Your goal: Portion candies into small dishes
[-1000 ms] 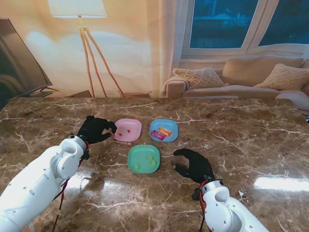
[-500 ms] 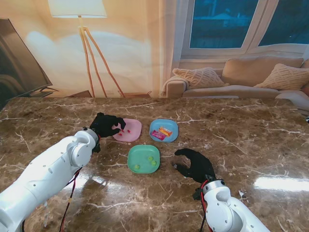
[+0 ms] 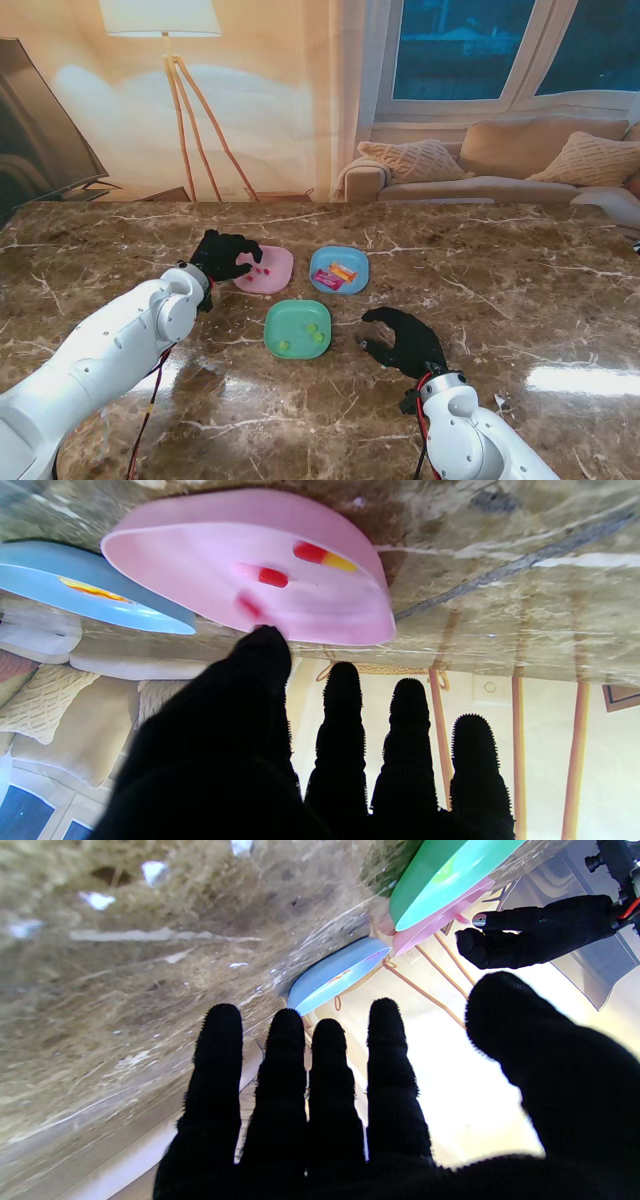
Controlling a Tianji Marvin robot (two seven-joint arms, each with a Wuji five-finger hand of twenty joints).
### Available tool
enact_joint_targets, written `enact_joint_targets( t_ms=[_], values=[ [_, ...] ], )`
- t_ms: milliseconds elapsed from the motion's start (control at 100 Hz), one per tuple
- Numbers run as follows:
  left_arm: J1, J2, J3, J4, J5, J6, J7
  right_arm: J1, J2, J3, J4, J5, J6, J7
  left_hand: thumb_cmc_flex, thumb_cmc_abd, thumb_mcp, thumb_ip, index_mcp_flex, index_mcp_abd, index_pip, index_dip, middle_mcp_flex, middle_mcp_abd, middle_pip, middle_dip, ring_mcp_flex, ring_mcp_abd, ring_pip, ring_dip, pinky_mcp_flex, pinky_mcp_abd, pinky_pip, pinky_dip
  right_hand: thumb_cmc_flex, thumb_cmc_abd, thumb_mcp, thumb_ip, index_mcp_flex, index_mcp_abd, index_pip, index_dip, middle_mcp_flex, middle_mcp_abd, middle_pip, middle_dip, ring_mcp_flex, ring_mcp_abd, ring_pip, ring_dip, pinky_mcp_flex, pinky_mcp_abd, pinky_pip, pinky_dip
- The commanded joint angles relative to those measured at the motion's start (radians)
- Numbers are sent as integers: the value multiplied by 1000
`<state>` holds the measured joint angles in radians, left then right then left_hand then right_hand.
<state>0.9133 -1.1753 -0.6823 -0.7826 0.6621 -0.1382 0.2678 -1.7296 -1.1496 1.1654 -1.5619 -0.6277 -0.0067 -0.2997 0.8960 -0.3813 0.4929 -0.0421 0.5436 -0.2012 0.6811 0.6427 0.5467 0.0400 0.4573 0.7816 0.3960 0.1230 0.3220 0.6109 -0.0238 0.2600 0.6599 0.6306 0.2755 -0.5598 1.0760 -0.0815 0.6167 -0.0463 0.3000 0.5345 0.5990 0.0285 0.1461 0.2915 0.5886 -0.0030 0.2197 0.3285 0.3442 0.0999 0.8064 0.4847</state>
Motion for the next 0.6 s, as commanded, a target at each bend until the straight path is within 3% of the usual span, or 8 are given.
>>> enact_joint_targets(
  t_ms=[0, 160, 320, 480, 590],
  values=[
    [-4, -2, 0, -3, 9, 0, -7, -11, -1, 1, -1, 4, 7, 14, -57, -6, 60, 31, -11, 42, -105, -115, -39, -16, -23, -93, -33, -11, -27, -25, -25, -11, -32, 1, -18, 16, 5, 19, -17, -26, 2, -12, -15, -5, -6, -7, 9, 31, 1, 23, 2, -3, 15, 26],
    [-3, 2, -1, -9, 16, -4, -12, -13, -1, 2, -2, 2, 7, 12, -44, -36, 59, 18, 33, 33, -90, -113, -39, -17, -20, -103, -31, -10, -32, -28, -28, -9, -38, 0, -16, 14, 5, 19, -16, -24, 2, -12, -14, -5, -5, -7, 10, 32, 1, 23, 2, -3, 15, 26],
    [13, 8, -20, -32, 29, -4, -7, -14, -2, 4, -3, 1, 7, 7, -50, -22, 51, 20, 15, 44, -97, -119, -52, -18, -30, -113, -32, -11, -32, -26, -29, -12, -41, -1, -15, 13, 6, 18, -17, -23, 2, -12, -16, -4, -6, -7, 8, 31, 1, 22, 2, -2, 15, 26],
    [122, 45, -146, -203, 112, 11, -25, -13, -2, 3, -9, -2, 9, 6, -121, 4, 60, 40, 10, 104, -162, -167, -69, -9, -108, -216, -28, -20, -62, -53, -21, -14, -54, -6, -15, 13, 7, 18, -16, -25, 2, -12, -15, -5, -6, -7, 8, 32, 1, 22, 1, -3, 14, 26],
    [232, 69, -259, -352, 172, 18, -61, -13, 0, 2, -18, -8, 12, 9, -192, 33, 46, 81, 9, 153, -240, -227, -73, 3, -169, -320, -13, -35, -114, -122, 2, -39, -72, -31, -15, 13, 6, 18, -16, -24, 3, -11, -16, -4, -6, -7, 8, 33, 1, 22, 1, -3, 14, 26]
  ],
)
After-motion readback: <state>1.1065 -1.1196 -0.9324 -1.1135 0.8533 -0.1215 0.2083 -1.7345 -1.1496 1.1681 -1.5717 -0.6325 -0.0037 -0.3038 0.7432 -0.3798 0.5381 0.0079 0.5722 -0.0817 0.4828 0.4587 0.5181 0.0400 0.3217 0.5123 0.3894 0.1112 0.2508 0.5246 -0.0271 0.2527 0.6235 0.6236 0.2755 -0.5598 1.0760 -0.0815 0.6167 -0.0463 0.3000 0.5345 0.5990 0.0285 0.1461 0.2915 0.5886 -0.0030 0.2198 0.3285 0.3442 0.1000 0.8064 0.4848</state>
